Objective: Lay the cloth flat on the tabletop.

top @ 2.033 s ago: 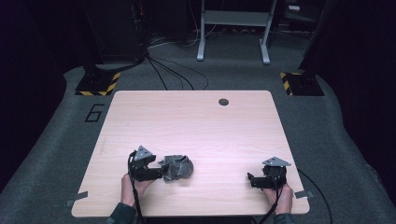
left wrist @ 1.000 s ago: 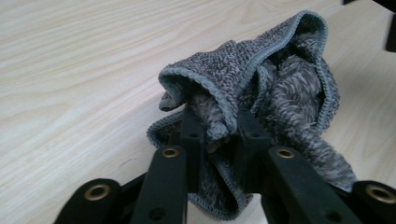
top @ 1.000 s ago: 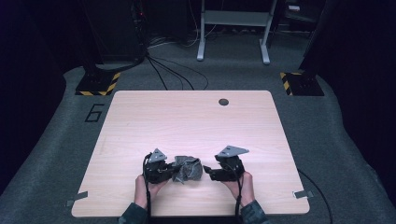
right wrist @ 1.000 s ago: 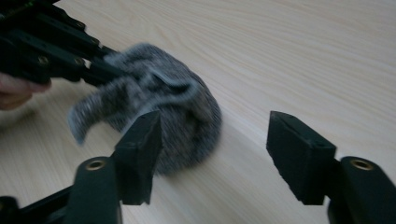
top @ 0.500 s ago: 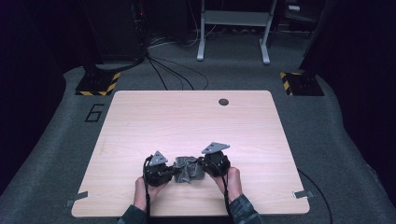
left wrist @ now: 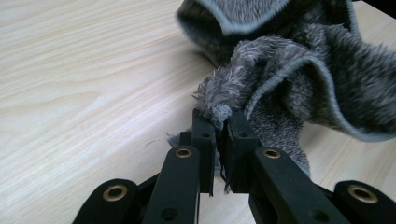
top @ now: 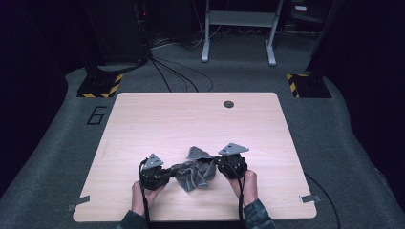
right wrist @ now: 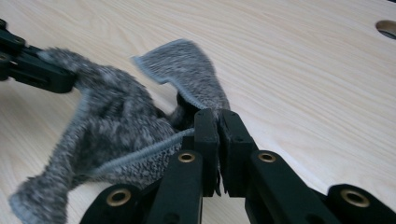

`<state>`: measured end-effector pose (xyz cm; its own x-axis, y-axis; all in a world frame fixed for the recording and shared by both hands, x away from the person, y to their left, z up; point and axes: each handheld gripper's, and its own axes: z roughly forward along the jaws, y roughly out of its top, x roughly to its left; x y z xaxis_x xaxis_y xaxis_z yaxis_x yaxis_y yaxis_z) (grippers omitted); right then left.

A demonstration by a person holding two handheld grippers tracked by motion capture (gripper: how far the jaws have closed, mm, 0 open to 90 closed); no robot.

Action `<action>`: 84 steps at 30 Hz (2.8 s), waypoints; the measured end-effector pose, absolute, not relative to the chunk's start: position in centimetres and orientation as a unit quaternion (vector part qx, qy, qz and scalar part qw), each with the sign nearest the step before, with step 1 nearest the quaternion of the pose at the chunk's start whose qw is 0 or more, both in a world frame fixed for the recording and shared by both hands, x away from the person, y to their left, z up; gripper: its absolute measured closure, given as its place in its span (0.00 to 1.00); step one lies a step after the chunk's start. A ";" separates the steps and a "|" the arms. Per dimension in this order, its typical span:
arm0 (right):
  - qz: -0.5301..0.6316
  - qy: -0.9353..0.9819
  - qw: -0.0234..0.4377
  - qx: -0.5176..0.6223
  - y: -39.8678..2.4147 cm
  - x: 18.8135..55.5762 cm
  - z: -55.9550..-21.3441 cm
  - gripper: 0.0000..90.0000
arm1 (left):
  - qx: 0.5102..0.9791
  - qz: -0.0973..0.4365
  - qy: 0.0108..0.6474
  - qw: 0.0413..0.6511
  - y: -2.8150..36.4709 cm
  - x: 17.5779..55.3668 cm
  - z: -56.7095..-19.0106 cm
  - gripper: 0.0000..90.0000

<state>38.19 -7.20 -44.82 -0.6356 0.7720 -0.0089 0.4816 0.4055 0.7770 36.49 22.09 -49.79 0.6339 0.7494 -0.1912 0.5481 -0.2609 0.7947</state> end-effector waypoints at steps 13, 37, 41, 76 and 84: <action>0.356 0.821 0.179 0.409 -9.1 38.2 -46.8 0.96 | 0.793 0.098 0.414 0.436 22.7 36.7 -50.1 0.93; 0.345 0.830 0.171 0.403 -9.2 39.5 -46.4 0.56 | 0.788 0.060 0.433 0.434 23.0 38.4 -49.1 0.37; 0.301 0.852 0.182 0.389 -6.8 40.5 -48.2 0.55 | 0.812 0.059 0.424 0.396 21.5 39.8 -50.2 0.40; 0.342 0.789 0.159 0.484 -15.0 39.9 -48.4 0.63 | 0.808 0.089 0.454 0.365 22.7 40.0 -50.7 0.53; 0.378 0.785 0.165 0.463 -13.7 38.6 -46.6 0.45 | 0.796 0.088 0.471 0.371 23.4 40.0 -50.8 0.47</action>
